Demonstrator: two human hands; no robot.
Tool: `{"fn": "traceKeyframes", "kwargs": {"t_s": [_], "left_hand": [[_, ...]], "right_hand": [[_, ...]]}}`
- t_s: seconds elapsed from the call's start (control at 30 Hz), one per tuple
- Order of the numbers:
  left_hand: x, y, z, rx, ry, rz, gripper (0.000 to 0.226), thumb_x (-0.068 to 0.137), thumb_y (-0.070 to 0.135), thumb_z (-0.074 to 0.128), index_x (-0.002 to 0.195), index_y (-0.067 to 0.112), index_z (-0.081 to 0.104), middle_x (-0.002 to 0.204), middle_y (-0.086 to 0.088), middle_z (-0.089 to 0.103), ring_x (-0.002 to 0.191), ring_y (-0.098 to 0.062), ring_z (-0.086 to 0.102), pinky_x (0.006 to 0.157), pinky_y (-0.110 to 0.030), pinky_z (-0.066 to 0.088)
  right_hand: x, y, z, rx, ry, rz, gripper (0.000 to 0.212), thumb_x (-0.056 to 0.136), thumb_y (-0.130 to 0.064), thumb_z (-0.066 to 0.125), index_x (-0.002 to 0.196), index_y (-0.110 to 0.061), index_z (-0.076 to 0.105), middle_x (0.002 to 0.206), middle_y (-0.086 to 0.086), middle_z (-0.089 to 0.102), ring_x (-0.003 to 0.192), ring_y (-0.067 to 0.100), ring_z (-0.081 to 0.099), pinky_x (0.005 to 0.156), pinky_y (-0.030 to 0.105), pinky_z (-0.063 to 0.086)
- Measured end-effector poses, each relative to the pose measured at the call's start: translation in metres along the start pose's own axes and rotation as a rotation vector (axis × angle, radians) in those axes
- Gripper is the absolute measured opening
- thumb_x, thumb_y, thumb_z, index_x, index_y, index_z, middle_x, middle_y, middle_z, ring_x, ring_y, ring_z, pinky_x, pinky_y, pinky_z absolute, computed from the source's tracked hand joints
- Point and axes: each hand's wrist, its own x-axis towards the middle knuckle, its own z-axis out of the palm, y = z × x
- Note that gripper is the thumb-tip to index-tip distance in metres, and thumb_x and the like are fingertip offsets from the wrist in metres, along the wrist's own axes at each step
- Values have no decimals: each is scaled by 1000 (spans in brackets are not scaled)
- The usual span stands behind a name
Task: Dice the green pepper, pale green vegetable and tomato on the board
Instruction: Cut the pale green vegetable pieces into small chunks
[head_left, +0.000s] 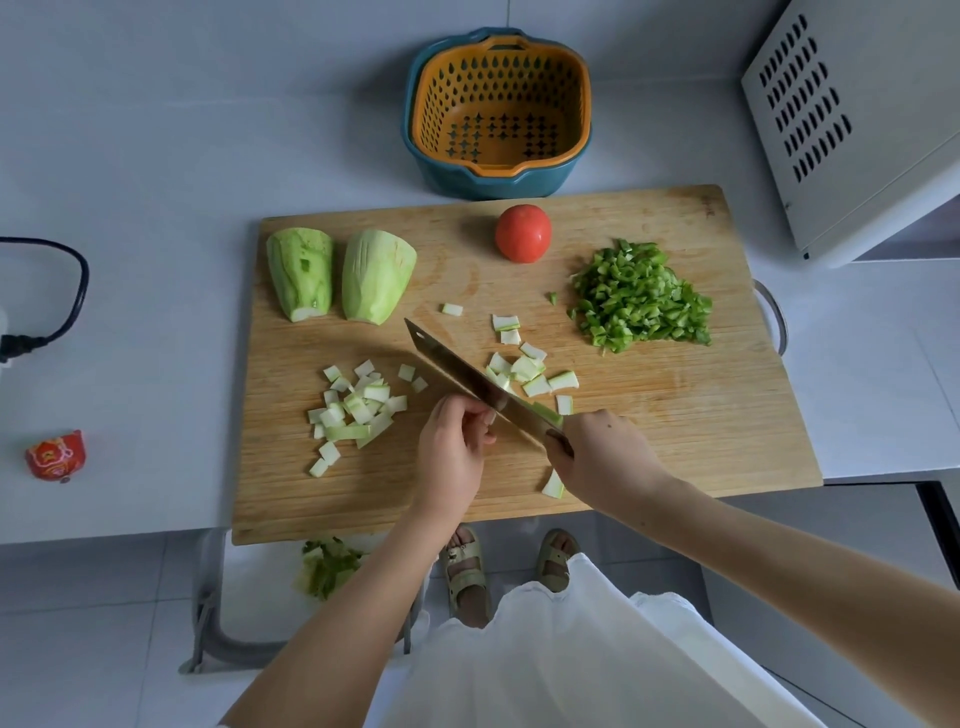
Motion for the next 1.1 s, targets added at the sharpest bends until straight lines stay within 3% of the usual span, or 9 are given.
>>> {"fn": "traceKeyframes", "kwargs": {"t_s": [0.27,0.47,0.6,0.7,0.97,1.1], "left_hand": [[-1,-6,0,-14,1,71,19,90,18,53,82,2,55,78,-3,58,56,-5,62,57,-7,45],[0,-7,1,7,3,61,7,87,-4,60,82,0,56,78,-8,58,56,-6,62,54,-5,44],[-1,-8,3,0,2,38,6,88,3,60,83,-1,57,80,-7,58,53,2,57,57,-3,43],[-2,-8,4,-18,2,23,5,85,-5,61,85,-2,57,84,-6,57,59,8,56,57,-2,44],[-1,-7,3,17,14,51,8,87,6,57,80,1,55,70,-7,57,64,-5,59,63,-2,40],[0,-7,3,76,16,58,7,86,-2,58,79,1,55,63,-7,58,64,4,52,70,1,36]], "right_hand": [[-13,0,-19,-47,16,-41,43,98,-25,36,57,-19,26,56,-2,34,46,12,31,42,24,22],[-12,-4,-17,-90,3,-63,43,99,-26,33,57,-21,24,57,-3,33,47,12,29,42,25,20],[-3,-7,-10,-94,-4,-51,42,99,-26,32,58,-21,24,57,-3,33,47,12,29,42,25,20],[3,-7,-3,-62,-23,-26,43,99,-25,33,58,-19,24,57,-2,33,46,13,29,42,25,21],[-8,-2,-11,47,4,-9,44,98,-25,38,56,-18,28,53,-1,35,45,14,31,42,26,22],[-9,-5,-16,35,-18,-26,43,98,-24,38,56,-19,29,55,-2,36,46,13,32,42,24,23]]}}
